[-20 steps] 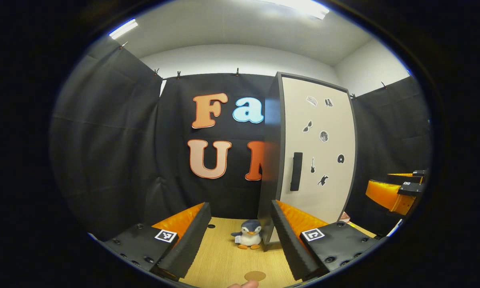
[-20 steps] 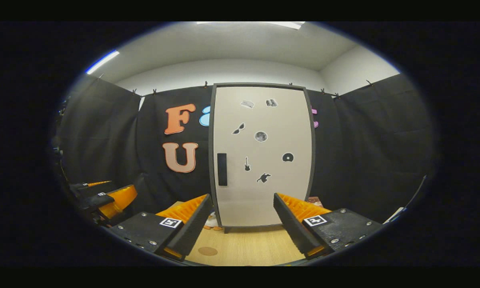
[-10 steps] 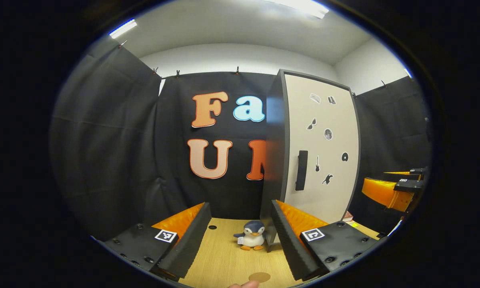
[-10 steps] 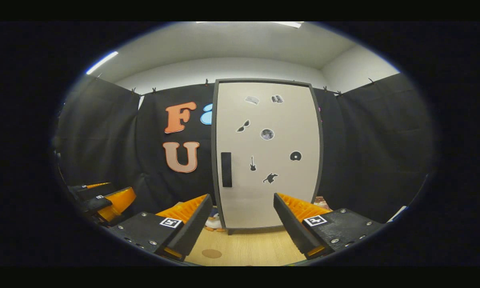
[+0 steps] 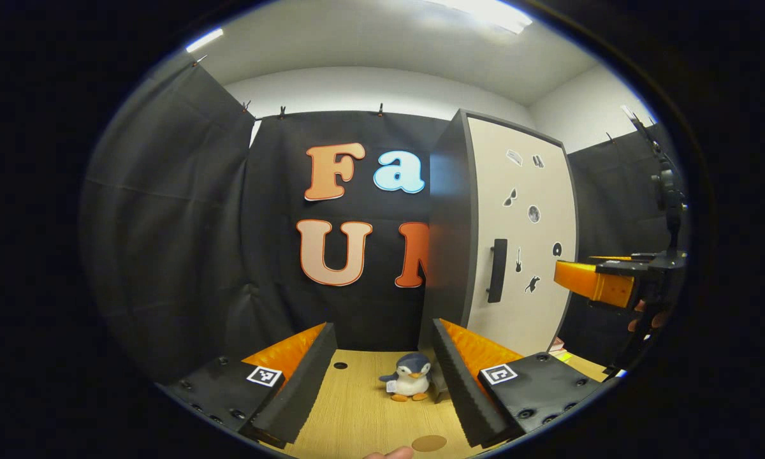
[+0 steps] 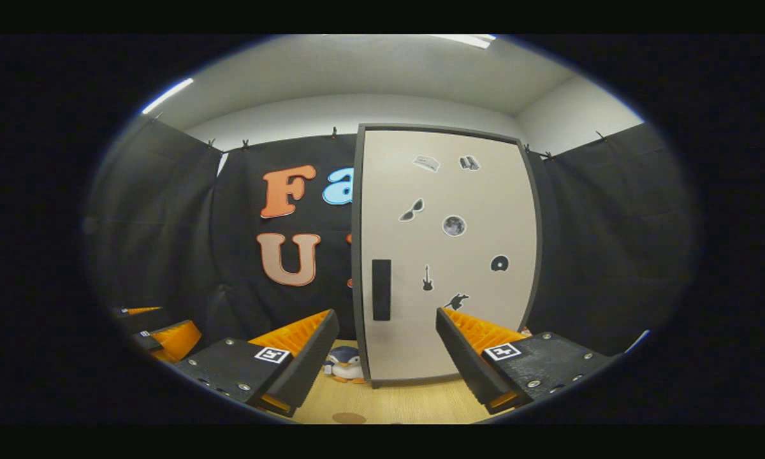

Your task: Open the cabinet door with the right hand, grasp the bottle in the cabinet with the left hand and place it on the coaster, then close the cabinet door with the right hand.

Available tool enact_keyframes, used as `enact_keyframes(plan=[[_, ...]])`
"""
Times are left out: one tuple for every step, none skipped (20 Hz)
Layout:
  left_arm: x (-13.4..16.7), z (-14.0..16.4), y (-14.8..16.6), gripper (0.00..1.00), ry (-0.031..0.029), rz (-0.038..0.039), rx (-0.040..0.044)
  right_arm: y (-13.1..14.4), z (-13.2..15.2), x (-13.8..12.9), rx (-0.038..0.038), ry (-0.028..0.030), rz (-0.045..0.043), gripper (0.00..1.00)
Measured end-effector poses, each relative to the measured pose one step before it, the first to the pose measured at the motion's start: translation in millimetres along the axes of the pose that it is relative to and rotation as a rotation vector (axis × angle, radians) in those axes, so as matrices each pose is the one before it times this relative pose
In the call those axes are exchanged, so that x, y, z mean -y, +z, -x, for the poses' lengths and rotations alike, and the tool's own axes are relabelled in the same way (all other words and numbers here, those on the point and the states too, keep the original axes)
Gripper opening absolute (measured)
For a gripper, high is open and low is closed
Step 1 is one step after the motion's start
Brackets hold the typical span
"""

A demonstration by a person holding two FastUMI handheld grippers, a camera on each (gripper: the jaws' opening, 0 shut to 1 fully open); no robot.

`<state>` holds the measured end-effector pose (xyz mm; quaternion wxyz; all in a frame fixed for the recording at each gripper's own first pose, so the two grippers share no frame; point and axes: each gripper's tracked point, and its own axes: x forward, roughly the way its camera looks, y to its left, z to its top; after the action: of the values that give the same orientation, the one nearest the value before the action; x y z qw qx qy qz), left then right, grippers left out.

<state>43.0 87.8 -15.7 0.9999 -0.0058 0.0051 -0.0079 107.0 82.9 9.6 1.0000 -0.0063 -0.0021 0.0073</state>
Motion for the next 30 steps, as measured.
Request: enact_keyframes(plan=[[-6.67,-1.64,-5.06,0.99,0.00508,0.00832,-0.01132,1.19,-8.86,-4.31,-0.00071,0.00003,0.00149,0.95],[-7.09,-3.90,-1.94,0.97,0.00558,0.00828,-0.00650,1.60,-8.41,-3.31,0.00179,0.00008,-0.00132,0.95],[-8.26,-4.07,-3.03,0.99,0.01144,0.00438,-0.00546,0.76,-9.22,-3.44,0.00313,0.00347,0.00297,0.95],[-5.80,-2.45,-2.44,0.97,0.00904,0.00409,-0.00442,-0.94,-9.98,-1.91,0.00007,0.00082,0.00601,0.95],[-3.75,-3.59,-3.72,0.97,0.01097,0.00082,-0.00789,-2.39,-11.05,-0.75,0.00140,-0.00090,0.00676,0.95],[-3.79,-2.77,-3.20,0.97,0.00599,-0.00321,-0.01028,-1.75,-10.44,-1.40,0.00017,-0.00017,0.00555,0.95],[-2.15,-3.65,-3.04,0.97,0.00232,-0.00491,-0.00449,-3.40,-10.49,-0.87,-0.00261,0.00306,0.00280,0.95],[-3.78,-3.11,-0.85,0.99,0.00861,-0.00551,0.00179,-2.40,-10.63,-0.27,-0.00135,0.00090,0.00349,0.95],[-3.10,-2.49,0.27,0.98,0.00841,-0.00395,0.00135,-3.29,-10.44,1.65,-0.00193,-0.00206,0.00445,0.95],[-1.27,-3.80,1.41,0.98,0.00733,0.00003,0.00684,-3.36,-9.86,0.18,0.00013,0.00058,0.00543,0.95],[-1.37,-4.11,-0.72,0.97,0.00819,-0.00242,0.00217,-3.41,-10.11,0.93,-0.00218,0.00008,0.00414,0.95],[-0.75,-5.51,-0.02,0.97,0.00767,-0.00425,0.00085,-3.82,-10.40,1.12,-0.00269,0.00113,-0.00096,0.95],[-0.24,-6.30,-0.60,0.97,0.01164,-0.00426,0.00179,-3.39,-10.55,1.38,-0.00289,0.00074,-0.00835,0.95],[1.52,-7.50,-1.16,0.97,0.00866,-0.00073,-0.00327,-2.88,-10.20,1.60,-0.00462,0.00173,-0.01396,0.95],[3.23,-5.79,-1.30,0.97,0.00372,0.00302,-0.00569,-4.28,-8.92,-0.85,-0.00656,0.00752,-0.01351,0.95],[3.11,-5.56,-0.31,0.97,0.00034,0.00349,-0.00138,-1.35,-7.49,0.19,-0.00009,0.00482,-0.01009,0.95],[5.41,-5.82,-1.19,0.97,-0.00527,-0.00005,-0.00490,-0.91,-7.86,1.24,0.00198,0.00570,-0.00436,0.95],[4.50,-5.24,-0.57,0.97,-0.00482,-0.00098,0.00062,-0.73,-6.18,1.80,0.00182,0.00107,0.00155,0.95],[2.77,-5.75,2.07,0.96,0.00025,-0.00485,0.00276,-0.53,-7.30,3.20,0.00370,-0.00374,-0.00019,0.95],[3.06,-4.57,1.67,0.97,0.00009,-0.00683,0.00208,-0.18,-4.16,0.99,-0.00281,0.00140,-0.00451,0.95],[1.94,-3.85,-0.09,0.98,0.00121,-0.00534,0.00306,-3.58,-3.13,1.19,-0.00627,-0.00101,-0.00781,0.94],[2.25,-3.40,0.48,0.98,-0.00001,-0.00234,0.00185,-1.00,-2.36,-0.98,-0.00121,0.00703,-0.00494,0.91],[3.20,-2.63,-0.82,0.97,-0.00228,0.00100,-0.00062,-1.97,-1.76,0.75,0.00163,-0.00210,0.00366,0.88],[1.59,-2.21,-0.71,0.97,-0.00310,-0.00008,-0.00362,-1.38,-0.92,1.38,0.00372,-0.00339,0.00915,0.80],[1.03,-0.98,-2.04,0.97,-0.00279,-0.00188,-0.00369,-1.50,-0.86,2.45,-0.00003,-0.01082,0.00980,0.74],[1.18,-0.05,-0.62,0.97,-0.00268,-0.00274,-0.00184,-0.27,1.89,-1.93,0.00008,0.00845,0.00018,0.58],[1.94,-1.33,-1.71,0.97,-0.00336,-0.00094,-0.00315,-1.88,-3.11,-2.13,-0.00389,0.00052,-0.00746,0.50],[0.50,0.53,-0.10,0.97,-0.00312,0.00127,-0.00165,0.97,2.61,0.85,0.00094,-0.00253,0.00050,0.37],[-0.47,0.46,-0.94,0.97,-0.00346,0.00211,-0.00223,-0.64,0.78,0.20,-0.00518,-0.00262,-0.00178,0.36],[-0.42,-0.18,-0.87,0.97,-0.00265,0.00097,-0.00299,-0.16,0.92,-0.25,-0.00171,-0.00350,-0.00472,0.35]])
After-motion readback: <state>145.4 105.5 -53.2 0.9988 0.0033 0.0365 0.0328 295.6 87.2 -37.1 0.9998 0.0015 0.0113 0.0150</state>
